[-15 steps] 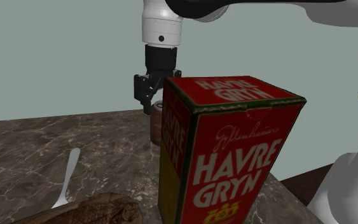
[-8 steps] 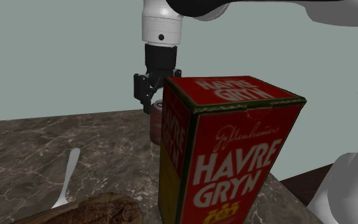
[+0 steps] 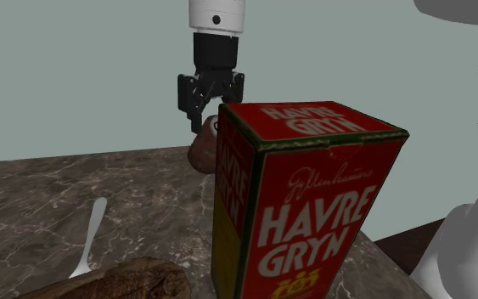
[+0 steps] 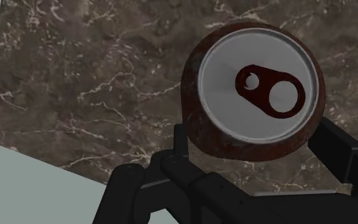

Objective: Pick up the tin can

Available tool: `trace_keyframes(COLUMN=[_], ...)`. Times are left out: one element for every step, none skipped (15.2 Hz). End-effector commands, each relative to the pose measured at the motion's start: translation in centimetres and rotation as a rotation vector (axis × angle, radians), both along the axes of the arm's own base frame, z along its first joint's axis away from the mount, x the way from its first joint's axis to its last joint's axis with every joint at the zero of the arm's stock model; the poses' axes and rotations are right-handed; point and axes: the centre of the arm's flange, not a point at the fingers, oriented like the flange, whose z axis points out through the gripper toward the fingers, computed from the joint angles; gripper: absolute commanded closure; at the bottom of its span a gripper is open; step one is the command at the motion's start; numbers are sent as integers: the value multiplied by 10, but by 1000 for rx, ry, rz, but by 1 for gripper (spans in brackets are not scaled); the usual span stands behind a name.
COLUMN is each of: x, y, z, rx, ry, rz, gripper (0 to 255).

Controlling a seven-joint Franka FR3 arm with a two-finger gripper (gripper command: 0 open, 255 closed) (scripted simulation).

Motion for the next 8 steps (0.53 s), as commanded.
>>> trace_keyframes(x=[0,0,0,0,0,0,0,0], y=[0,0,0,0,0,0,0,0], z=[10,15,21,26,31,37,37,37], rx=[0,0,0,0,0,0,0,0], ry=[0,0,0,0,0,0,0,0], rz=[0,0,0,0,0,0,0,0], gripper=[255,255,255,255,255,255,255,255])
